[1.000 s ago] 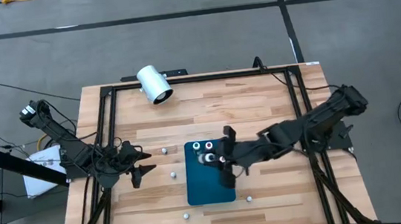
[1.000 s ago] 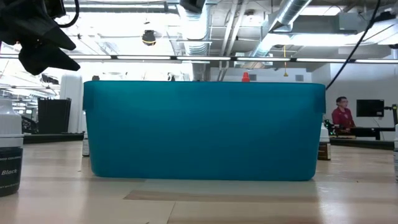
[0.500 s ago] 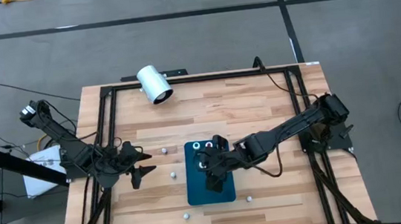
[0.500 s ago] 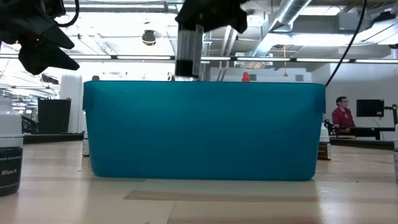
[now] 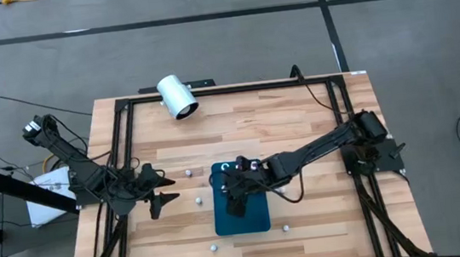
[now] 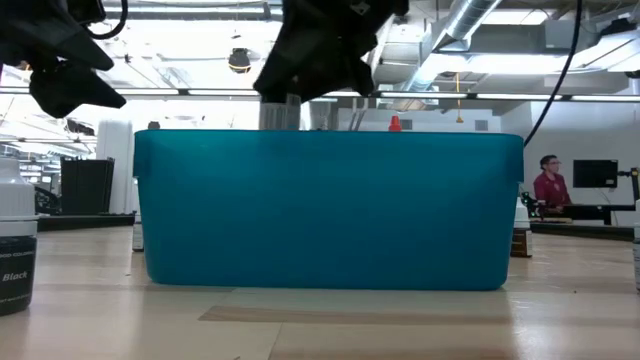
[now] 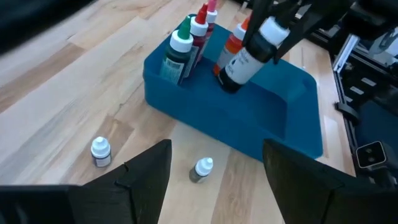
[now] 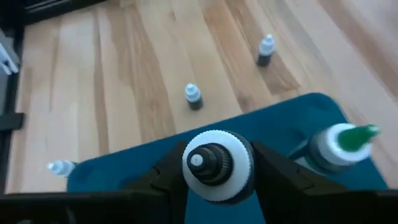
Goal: Pick & Place food coloring
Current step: Put the big black food coloring bottle into the blue container
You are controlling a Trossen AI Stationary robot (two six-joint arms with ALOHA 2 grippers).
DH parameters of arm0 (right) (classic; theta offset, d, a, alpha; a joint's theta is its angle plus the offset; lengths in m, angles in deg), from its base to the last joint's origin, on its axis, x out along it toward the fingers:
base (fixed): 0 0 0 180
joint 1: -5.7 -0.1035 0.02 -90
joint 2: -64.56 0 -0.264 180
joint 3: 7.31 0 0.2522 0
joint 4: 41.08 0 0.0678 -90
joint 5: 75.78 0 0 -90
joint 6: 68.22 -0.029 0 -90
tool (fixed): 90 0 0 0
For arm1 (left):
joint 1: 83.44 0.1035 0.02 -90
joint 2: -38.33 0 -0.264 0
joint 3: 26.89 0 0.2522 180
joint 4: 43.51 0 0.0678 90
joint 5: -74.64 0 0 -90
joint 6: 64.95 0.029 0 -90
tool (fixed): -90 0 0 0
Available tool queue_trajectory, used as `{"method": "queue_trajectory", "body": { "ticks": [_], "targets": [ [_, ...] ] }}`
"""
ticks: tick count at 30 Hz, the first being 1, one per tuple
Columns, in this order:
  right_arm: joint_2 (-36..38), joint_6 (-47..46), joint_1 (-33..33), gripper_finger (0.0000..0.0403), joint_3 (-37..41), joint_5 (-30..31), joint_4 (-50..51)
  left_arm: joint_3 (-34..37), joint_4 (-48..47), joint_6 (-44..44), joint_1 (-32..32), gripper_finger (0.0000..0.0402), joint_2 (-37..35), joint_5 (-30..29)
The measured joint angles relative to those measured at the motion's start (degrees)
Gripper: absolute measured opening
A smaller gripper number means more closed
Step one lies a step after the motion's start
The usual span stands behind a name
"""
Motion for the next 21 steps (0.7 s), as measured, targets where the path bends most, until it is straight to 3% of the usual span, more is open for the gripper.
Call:
{"method": "queue_trajectory", "body": {
  "ticks": [7,15,21],
  "targets": [
    [-0.7,0.0,0.1,0.0158,0.0,-0.3,0.5,0.0,0.2,0.0,0.0,0.0242,0.0,0.1],
    [-0.7,-0.4,-0.2,0.0138,0.0,-0.1,7.0,0.0,0.2,0.0,0.0,0.0242,0.0,0.2],
    [-0.7,-0.4,-0.1,0.0161,0.0,0.3,6.7,0.0,0.2,0.4,0.0,0.0242,0.0,0.0]
  ]
}}
